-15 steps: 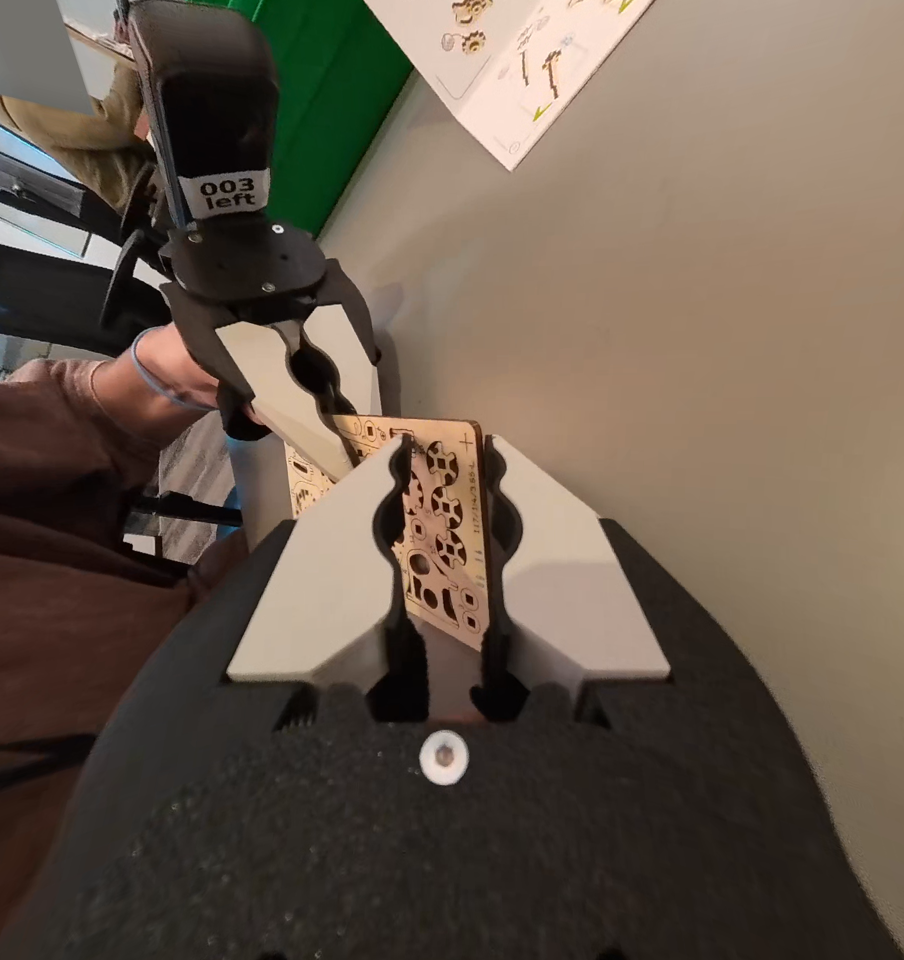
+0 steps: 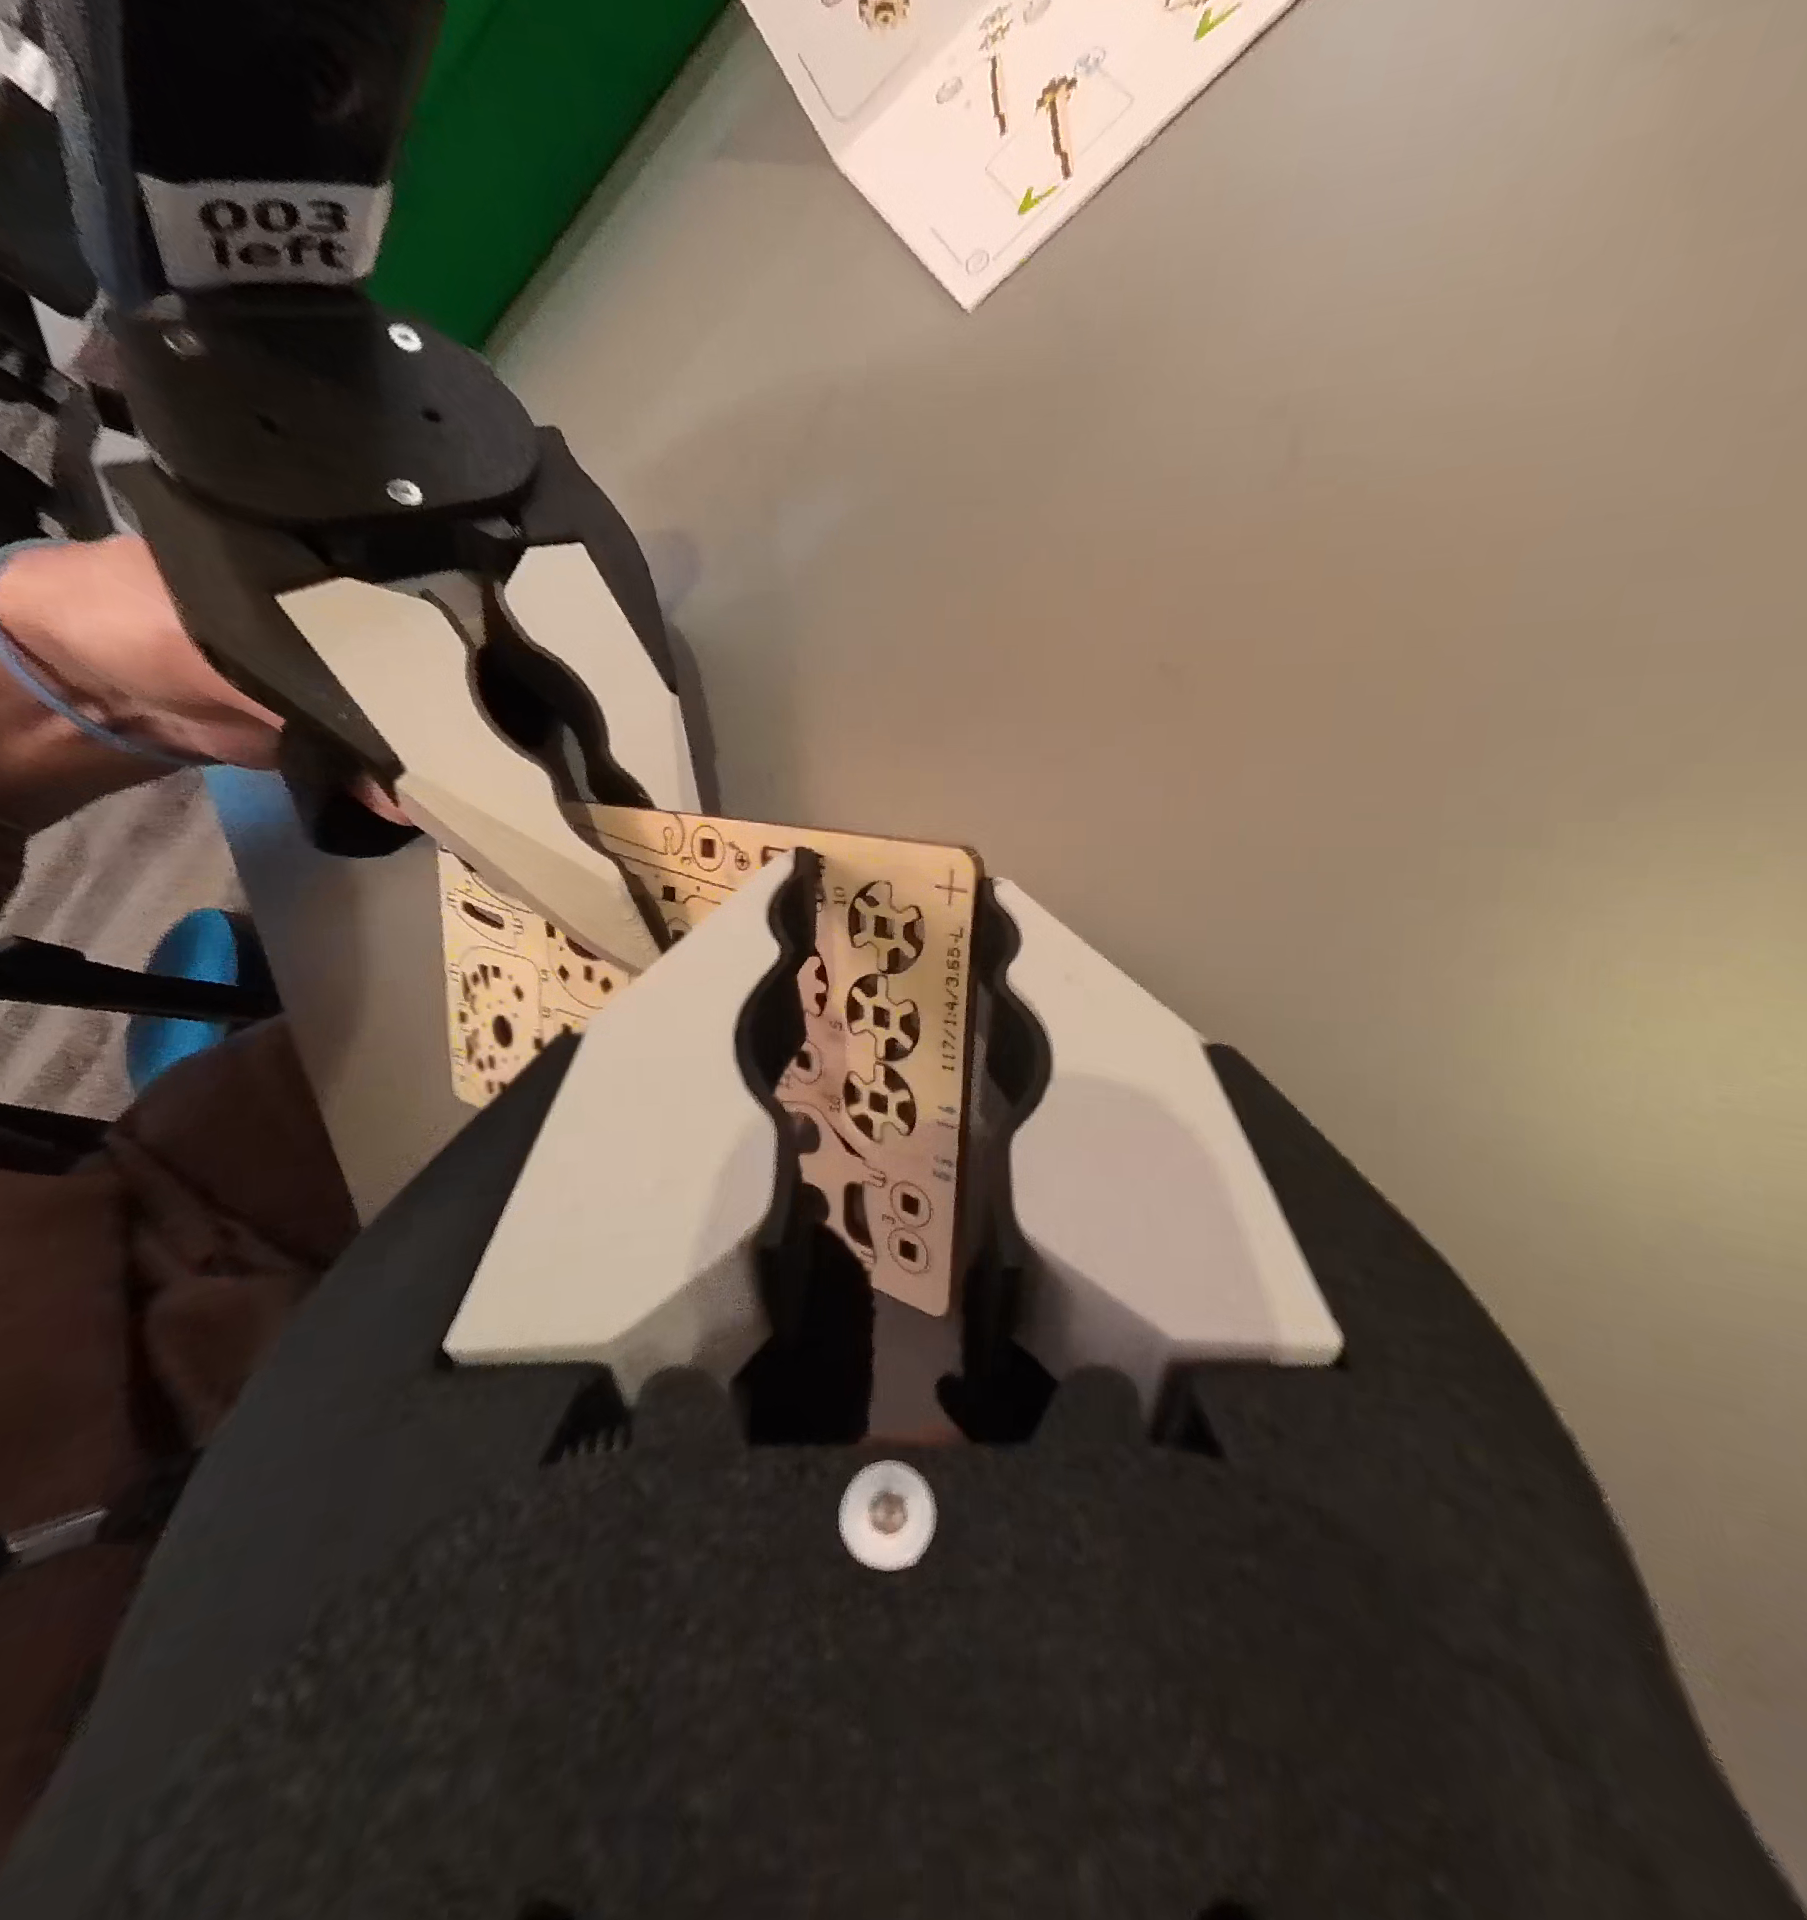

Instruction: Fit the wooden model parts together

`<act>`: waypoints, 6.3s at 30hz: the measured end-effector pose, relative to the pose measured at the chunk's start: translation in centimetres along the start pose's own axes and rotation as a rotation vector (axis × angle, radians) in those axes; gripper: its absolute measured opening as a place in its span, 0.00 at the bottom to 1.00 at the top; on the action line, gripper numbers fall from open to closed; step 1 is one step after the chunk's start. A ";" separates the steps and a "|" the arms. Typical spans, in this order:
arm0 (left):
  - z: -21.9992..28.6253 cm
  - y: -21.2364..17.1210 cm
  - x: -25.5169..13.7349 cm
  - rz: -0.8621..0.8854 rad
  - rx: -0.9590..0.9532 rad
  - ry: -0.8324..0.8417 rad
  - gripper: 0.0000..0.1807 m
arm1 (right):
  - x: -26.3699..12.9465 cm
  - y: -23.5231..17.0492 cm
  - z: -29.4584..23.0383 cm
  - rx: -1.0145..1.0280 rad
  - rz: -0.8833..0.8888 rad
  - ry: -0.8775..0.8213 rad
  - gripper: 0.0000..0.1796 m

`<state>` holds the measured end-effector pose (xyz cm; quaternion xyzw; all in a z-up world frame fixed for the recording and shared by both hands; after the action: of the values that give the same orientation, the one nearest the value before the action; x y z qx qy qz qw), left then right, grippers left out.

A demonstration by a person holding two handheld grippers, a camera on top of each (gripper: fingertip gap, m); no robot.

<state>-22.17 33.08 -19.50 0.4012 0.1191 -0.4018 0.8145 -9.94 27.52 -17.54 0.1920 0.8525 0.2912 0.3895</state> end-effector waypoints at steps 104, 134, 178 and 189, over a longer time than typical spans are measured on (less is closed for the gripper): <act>3.2 -2.2 -7.1 0.502 -0.368 -0.119 0.01 | -2.2 -5.0 -5.7 0.417 0.676 0.399 0.12; 1.8 -5.0 -5.3 0.129 -0.207 -0.045 0.01 | 3.8 -3.9 -5.8 0.041 0.027 0.363 0.12; 3.6 -3.1 -4.5 0.274 -0.147 -0.187 0.08 | -1.1 -1.9 -5.0 0.270 0.467 0.668 0.01; 3.4 -2.8 -3.7 0.264 -0.200 -0.138 0.01 | 0.2 -2.4 -5.0 0.237 0.408 0.539 0.02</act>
<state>-27.09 31.62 -16.99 0.3017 0.0484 -0.3041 0.9023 -14.17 24.09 -16.56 0.3186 0.8965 0.3020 0.0596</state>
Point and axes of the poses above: each gripper's, where its closed fingertips meet, x out along the fingers, y out of its top, z = x × y across the jaws, the point moved 7 cm from there along -x, back along the fingers, and after that the axes turned 8 degrees about y, right-handed, at the moved point
